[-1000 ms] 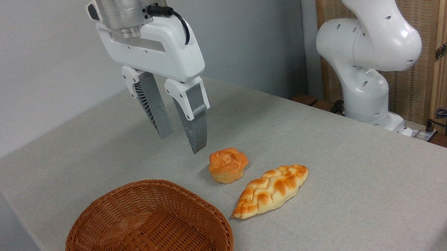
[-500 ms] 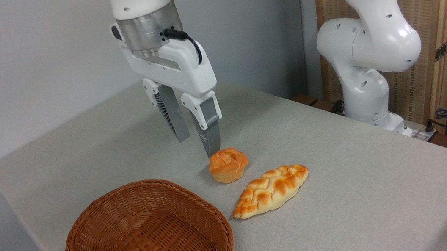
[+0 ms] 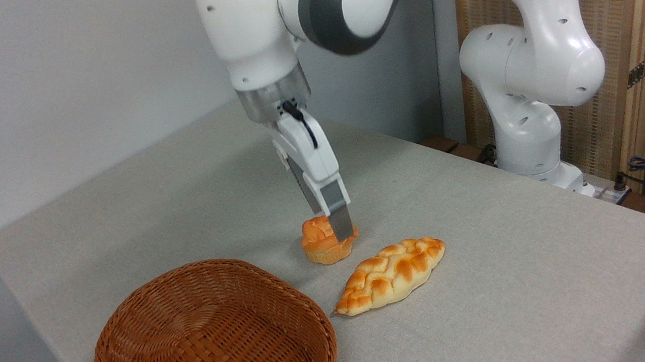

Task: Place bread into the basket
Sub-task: 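Close the gripper fingers around the round bun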

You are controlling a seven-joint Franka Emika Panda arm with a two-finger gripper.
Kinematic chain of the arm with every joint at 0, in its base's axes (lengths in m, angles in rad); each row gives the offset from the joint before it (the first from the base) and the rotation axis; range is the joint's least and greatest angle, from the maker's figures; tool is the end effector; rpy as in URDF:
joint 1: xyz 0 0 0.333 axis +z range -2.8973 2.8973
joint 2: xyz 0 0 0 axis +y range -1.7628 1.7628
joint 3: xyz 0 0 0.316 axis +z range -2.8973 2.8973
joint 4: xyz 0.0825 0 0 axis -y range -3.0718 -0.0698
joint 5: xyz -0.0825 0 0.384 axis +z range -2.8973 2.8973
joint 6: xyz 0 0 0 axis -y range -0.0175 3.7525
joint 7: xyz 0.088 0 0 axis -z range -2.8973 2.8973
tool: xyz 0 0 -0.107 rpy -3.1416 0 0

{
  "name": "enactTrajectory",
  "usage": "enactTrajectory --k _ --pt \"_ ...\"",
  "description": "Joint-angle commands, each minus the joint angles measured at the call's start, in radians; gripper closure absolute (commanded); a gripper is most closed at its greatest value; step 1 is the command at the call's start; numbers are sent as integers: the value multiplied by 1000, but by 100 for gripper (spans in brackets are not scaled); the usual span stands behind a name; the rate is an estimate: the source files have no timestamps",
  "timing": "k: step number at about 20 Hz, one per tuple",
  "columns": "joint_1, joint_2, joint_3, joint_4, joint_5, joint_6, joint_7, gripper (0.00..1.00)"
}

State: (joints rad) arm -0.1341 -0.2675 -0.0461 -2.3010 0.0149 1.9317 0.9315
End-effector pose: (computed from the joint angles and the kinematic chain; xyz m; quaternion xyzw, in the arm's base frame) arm 0.4459 -0.0808 0.4465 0.8473 -0.5285 -0.0522 0.0068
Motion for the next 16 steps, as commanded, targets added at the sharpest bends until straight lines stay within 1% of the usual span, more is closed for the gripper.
enactTrajectory --k 1,4,5,6,7,8,10,16 --pt "-25 -4 9 -90 2 144 18 0" --pt "-25 4 9 -91 2 156 30 0" --pt "-25 8 9 -91 0 156 29 6" --pt "-25 10 9 -91 0 156 30 27" --pt "-25 10 8 -91 0 156 32 44" --pt "-25 10 8 -89 0 156 32 55" --pt "-25 10 8 -87 0 156 32 64" --pt "-27 10 8 -84 -1 153 32 64"
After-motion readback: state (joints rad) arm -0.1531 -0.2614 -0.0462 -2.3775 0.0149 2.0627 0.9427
